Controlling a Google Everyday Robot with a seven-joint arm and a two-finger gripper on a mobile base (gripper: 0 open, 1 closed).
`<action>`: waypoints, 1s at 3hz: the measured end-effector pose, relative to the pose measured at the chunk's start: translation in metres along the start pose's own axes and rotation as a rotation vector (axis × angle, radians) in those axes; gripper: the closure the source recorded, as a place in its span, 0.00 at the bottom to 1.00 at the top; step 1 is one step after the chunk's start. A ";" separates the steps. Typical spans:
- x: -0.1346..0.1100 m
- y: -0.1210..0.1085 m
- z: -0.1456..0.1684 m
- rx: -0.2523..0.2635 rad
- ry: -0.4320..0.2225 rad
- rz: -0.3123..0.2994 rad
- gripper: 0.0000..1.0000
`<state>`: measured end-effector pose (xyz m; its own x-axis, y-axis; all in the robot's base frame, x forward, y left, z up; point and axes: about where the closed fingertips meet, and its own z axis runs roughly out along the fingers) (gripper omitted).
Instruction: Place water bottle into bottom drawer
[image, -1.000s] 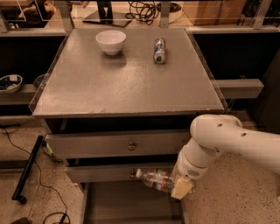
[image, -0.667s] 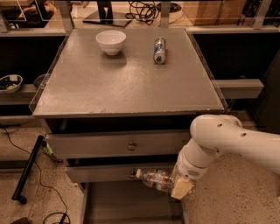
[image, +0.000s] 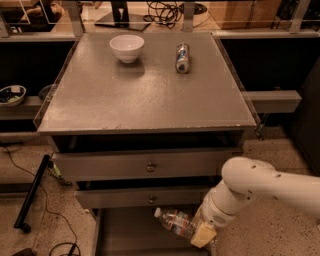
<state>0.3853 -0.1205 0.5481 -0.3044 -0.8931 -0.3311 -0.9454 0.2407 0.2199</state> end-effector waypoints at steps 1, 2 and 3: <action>0.007 0.002 0.026 -0.031 -0.030 0.033 1.00; 0.011 0.005 0.058 -0.100 -0.024 0.064 1.00; 0.012 0.006 0.062 -0.106 -0.029 0.070 1.00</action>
Offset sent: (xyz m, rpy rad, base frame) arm -0.0181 0.0245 -0.0860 0.0566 0.1869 -0.0376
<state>0.3686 -0.1057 0.4883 -0.3739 -0.8638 -0.3377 -0.9045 0.2590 0.3388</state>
